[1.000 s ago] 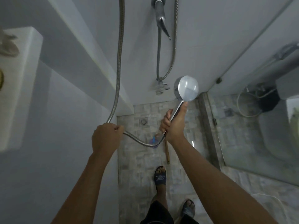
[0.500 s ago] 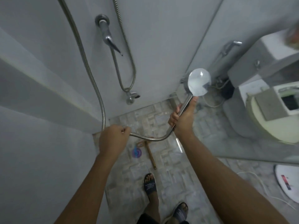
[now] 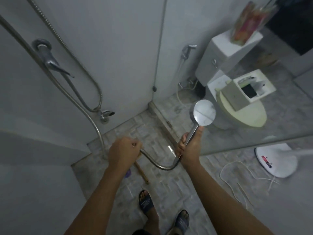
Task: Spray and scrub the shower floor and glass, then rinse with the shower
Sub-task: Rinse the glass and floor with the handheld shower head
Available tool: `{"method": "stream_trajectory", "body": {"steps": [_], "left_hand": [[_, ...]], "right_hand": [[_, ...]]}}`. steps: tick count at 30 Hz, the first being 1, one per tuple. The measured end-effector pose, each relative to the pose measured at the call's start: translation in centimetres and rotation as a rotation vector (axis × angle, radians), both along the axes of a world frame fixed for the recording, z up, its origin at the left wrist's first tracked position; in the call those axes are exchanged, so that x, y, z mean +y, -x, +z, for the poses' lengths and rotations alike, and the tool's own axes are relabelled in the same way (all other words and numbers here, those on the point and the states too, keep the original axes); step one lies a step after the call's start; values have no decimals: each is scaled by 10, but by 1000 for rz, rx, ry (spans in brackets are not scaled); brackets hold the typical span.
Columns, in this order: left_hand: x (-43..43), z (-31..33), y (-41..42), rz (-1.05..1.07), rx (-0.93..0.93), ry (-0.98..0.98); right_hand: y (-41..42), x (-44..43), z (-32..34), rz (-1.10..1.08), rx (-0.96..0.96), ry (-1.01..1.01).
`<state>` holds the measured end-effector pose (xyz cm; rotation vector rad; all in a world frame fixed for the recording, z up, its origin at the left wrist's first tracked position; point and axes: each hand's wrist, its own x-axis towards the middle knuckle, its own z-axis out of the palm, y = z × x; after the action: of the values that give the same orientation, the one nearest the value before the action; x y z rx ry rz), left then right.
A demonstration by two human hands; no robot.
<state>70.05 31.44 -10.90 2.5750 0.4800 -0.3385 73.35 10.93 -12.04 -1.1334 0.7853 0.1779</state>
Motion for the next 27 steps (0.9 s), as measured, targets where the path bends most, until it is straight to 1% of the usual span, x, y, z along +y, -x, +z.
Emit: {"method": "stream_trajectory", "body": {"steps": [3,6,10,14,15,19,22,24,27], "left_hand": [[-2,1,6,-17,2,7],[10,4,12,21,-30,13],[41,15,16,174,-119,-32],[76,30,9,238,-204,-60],[78,31,6,247,-205,-67],[107,48,-17,347,-237,-132],[124,63,-41,382,-306,-100],[135,71,-59,381,-339,-118],[153,73,-87,396,-350,-131]], "right_hand": [[15,2,-2,-24,9,3],[22,18,4,17,29,-31],[19,51,18,58,34,-74],[5,88,28,138,31,-67],[2,91,28,130,42,-78],[-22,131,47,225,72,-93],[-46,156,60,219,70,-103],[-63,168,65,205,69,-110],[-86,181,68,223,65,-135]]}}
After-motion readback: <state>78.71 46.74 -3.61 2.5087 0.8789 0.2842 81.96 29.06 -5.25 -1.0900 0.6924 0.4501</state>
